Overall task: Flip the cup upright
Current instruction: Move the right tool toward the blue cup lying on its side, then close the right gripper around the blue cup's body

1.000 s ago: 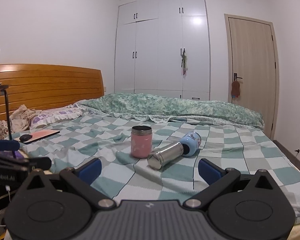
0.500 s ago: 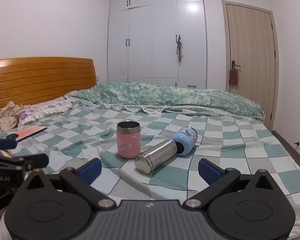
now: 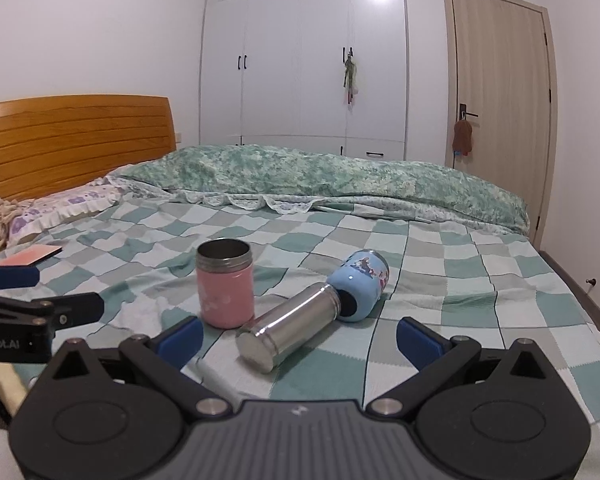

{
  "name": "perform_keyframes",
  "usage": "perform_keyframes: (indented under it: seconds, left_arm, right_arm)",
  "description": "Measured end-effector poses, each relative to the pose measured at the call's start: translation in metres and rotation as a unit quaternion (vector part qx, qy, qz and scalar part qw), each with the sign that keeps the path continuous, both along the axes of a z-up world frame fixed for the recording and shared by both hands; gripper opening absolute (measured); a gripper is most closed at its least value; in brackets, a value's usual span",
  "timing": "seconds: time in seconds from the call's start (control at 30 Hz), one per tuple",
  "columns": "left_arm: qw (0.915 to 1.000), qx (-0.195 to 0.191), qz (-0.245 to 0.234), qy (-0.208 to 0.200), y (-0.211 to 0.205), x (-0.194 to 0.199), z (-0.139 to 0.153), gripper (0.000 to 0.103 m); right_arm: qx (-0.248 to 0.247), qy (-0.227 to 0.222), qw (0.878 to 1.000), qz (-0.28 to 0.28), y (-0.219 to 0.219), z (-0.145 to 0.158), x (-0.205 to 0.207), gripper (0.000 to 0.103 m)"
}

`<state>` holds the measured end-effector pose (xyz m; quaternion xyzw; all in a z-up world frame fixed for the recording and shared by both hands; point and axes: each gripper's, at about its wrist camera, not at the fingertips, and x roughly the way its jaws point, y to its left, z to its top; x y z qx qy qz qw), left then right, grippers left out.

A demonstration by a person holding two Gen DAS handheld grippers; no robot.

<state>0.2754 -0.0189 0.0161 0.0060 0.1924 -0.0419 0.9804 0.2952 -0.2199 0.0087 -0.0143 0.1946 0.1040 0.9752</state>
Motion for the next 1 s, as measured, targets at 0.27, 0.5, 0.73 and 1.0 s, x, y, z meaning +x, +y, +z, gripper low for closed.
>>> perform_keyframes:
  seconds: [0.27,0.5,0.73,1.0]
  left_arm:
    - [0.999,-0.014,-0.041,0.005,-0.015,0.056,0.003,0.103]
    - [0.9977,0.02,-0.063,-0.016,-0.037,0.1,-0.014,0.103]
    - [0.9947,-0.04,-0.095,0.006,-0.046,0.147,-0.014,0.103]
    - [0.9766,-0.022,-0.21,0.041,-0.095,0.218,-0.025,0.103]
  right_arm:
    - [0.002,-0.013,1.0,-0.008,-0.009,0.009,0.055,0.103]
    - [0.035,0.001,0.999,-0.014,-0.032,0.014,0.115,0.103]
    - [0.033,0.026,0.999,-0.014,-0.041,0.0,0.179,0.103]
    - [0.054,0.063,0.996,-0.04,-0.079,-0.011,0.256,0.103]
